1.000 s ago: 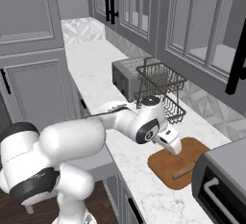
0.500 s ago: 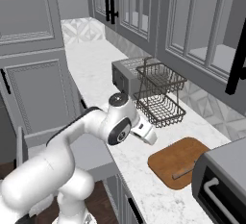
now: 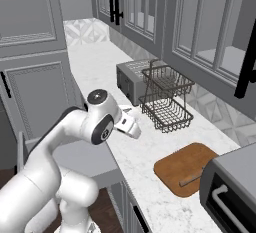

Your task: Pick up the knife from the drawer and place it on the cutting board. Then place the meat from the plate to the cutting board.

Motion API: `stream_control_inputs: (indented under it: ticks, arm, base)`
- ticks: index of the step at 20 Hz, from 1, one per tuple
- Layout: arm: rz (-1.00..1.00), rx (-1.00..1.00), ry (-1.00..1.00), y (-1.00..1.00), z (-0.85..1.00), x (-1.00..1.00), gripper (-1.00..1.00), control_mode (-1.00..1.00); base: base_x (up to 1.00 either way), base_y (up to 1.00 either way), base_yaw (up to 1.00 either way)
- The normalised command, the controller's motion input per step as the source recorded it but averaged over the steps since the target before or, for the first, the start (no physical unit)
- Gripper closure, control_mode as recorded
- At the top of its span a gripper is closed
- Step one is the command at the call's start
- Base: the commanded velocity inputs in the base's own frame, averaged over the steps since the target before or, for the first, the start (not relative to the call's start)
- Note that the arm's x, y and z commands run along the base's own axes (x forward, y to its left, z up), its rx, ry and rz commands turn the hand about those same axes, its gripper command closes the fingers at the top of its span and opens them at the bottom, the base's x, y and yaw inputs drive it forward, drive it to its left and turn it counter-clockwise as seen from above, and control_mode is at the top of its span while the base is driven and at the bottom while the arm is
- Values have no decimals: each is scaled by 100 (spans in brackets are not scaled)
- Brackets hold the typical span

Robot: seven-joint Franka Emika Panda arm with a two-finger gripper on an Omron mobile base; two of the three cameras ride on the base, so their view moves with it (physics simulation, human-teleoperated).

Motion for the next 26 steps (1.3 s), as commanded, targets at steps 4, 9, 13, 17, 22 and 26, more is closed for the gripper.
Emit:
stream_control_inputs:
  ticks: [4, 9, 13, 17, 22, 26]
  arm:
    - [8, 0, 0, 59, 28, 24, -100, -100]
    - [3, 2, 0, 46, 18, 28, -100, -100]
    - [0, 2, 0, 33, 1, 44, -100, -100]
    - [0, 2, 0, 28, 0, 65, -100, -100]
    - [0, 3, 0, 23, 0, 65, -100, -100]
    - [0, 9, -4, 1, -17, 45, -100, -100]
  base:
    - [0, 0, 0]
    - [0, 0, 0]
    - [0, 0, 0]
    - [0, 0, 0]
    - [0, 0, 0]
    - [0, 0, 0]
